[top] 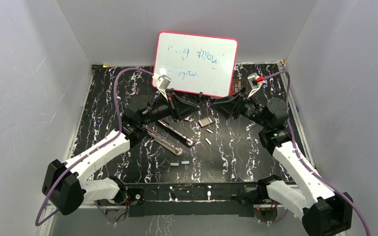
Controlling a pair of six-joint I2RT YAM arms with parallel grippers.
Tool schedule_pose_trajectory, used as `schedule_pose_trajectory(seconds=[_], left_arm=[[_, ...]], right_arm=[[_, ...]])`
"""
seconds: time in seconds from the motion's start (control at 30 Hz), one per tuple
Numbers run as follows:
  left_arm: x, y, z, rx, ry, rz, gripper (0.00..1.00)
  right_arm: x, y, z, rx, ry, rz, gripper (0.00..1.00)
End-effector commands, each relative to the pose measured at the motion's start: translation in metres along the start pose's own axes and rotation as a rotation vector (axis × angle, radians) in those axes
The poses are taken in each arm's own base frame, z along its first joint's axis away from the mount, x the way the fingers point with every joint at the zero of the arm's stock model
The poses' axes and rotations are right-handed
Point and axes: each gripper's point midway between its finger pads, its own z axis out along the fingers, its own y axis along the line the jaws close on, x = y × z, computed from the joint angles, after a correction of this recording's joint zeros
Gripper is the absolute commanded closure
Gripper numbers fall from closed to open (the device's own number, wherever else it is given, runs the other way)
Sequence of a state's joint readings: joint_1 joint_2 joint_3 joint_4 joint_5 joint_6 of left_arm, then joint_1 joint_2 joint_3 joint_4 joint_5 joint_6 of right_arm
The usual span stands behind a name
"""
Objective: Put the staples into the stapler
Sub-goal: Pick up the staple from the center of the board.
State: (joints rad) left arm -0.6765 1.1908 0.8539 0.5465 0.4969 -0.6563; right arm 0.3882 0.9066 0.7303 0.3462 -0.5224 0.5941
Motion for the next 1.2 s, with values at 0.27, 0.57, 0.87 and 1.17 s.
schedule_pose_trajectory(seconds=[0.27, 0.57, 0.87, 1.17], left_arm=[[-0.046, -0.08, -0.006, 0.348, -0.02, 0.202, 0.99], [-0.043, -0.092, 0.001, 0.473, 0.037, 0.244, 1.0], [-0.045, -0.104, -0.001, 0.561, 0.052, 0.335, 1.0], [-0.044, -0.107, -0.004, 0.618, 0.034, 0.504, 0.98]], right_arm=[[0.0, 0.081, -0.016, -0.535, 0.114, -0.017, 0.36], [-0.007, 0.093, -0.022, -0.59, 0.122, -0.06, 0.35], [-0.011, 0.098, -0.023, -0.603, 0.119, -0.091, 0.37], [-0.016, 0.108, -0.029, -0.643, 0.121, -0.147, 0.37]])
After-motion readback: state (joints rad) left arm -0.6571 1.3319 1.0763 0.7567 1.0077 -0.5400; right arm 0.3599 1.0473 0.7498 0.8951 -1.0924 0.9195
